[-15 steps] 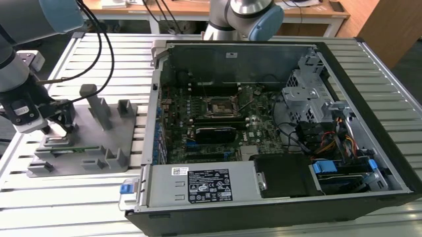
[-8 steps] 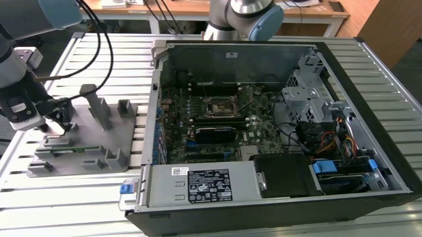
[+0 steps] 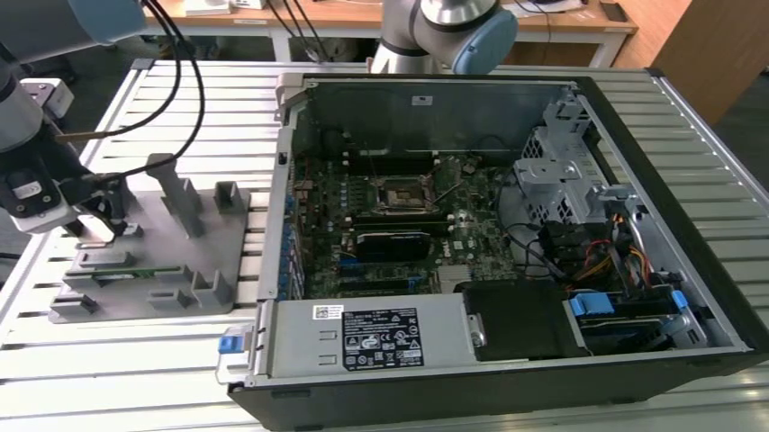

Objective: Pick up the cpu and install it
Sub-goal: 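Pick up the cpu and move it towards the insertion slot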

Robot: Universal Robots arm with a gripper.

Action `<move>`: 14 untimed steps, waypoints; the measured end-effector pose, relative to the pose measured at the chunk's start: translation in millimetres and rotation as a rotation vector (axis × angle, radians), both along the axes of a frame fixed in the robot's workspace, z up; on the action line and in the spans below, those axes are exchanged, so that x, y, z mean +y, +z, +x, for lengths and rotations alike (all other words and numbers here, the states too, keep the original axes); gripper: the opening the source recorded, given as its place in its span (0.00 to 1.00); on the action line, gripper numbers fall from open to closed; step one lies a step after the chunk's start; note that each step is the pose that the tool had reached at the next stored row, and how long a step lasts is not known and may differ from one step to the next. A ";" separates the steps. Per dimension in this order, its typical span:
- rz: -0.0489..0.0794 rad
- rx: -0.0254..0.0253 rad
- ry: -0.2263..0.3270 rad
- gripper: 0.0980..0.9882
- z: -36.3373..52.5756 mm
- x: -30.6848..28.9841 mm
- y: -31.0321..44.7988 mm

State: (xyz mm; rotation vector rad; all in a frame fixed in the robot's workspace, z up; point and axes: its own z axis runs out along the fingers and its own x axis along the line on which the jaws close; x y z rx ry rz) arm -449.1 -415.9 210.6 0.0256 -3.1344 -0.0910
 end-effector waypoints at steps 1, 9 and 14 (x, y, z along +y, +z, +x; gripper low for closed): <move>0.000 0.0000 0.000 0.50 0.0 0.0 0.8; 0.000 0.0000 0.000 0.50 0.0 0.0 6.7; 0.000 -0.0003 0.000 0.50 0.0 0.0 9.1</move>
